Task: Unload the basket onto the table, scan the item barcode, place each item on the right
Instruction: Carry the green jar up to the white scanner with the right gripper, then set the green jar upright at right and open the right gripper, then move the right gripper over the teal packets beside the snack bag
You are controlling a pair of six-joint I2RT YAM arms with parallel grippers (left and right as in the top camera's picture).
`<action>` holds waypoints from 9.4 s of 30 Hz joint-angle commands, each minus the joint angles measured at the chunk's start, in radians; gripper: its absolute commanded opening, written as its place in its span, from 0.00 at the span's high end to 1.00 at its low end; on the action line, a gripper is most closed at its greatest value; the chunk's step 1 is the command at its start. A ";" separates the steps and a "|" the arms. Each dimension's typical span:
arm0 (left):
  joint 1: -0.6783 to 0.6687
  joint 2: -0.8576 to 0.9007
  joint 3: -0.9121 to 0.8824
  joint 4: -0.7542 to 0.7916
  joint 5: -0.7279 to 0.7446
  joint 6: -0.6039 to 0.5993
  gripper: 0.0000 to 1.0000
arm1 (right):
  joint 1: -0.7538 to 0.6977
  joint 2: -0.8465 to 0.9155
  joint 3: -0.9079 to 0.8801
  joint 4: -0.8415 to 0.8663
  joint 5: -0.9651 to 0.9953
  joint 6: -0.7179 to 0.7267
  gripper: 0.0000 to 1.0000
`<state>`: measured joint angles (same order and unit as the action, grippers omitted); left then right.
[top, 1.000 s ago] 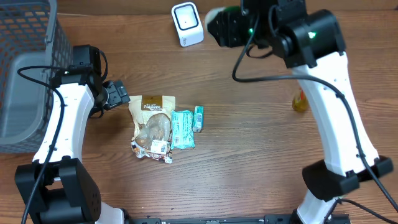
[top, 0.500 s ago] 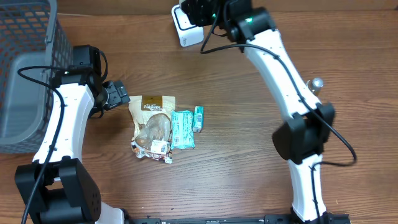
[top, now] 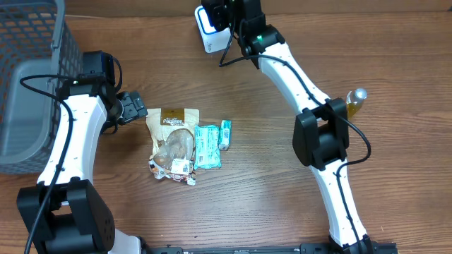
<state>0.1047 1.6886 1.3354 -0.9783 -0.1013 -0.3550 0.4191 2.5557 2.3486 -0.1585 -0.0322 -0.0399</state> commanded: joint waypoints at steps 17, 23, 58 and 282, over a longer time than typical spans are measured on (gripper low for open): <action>0.000 -0.023 0.004 0.000 0.001 0.022 0.01 | 0.000 0.077 0.007 0.260 0.021 -0.035 0.82; 0.000 -0.023 0.004 0.000 0.001 0.022 0.00 | 0.000 0.127 0.007 0.309 0.021 -0.035 0.82; 0.000 -0.023 0.004 0.000 0.001 0.022 0.01 | -0.004 -0.077 0.008 0.241 0.020 0.122 0.80; 0.000 -0.023 0.004 0.000 0.002 0.022 0.00 | 0.214 -0.326 -0.171 -1.184 -0.090 0.216 0.00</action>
<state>0.1047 1.6886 1.3346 -0.9787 -0.1013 -0.3550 0.6353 2.2490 2.1818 -1.3472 -0.1234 0.1719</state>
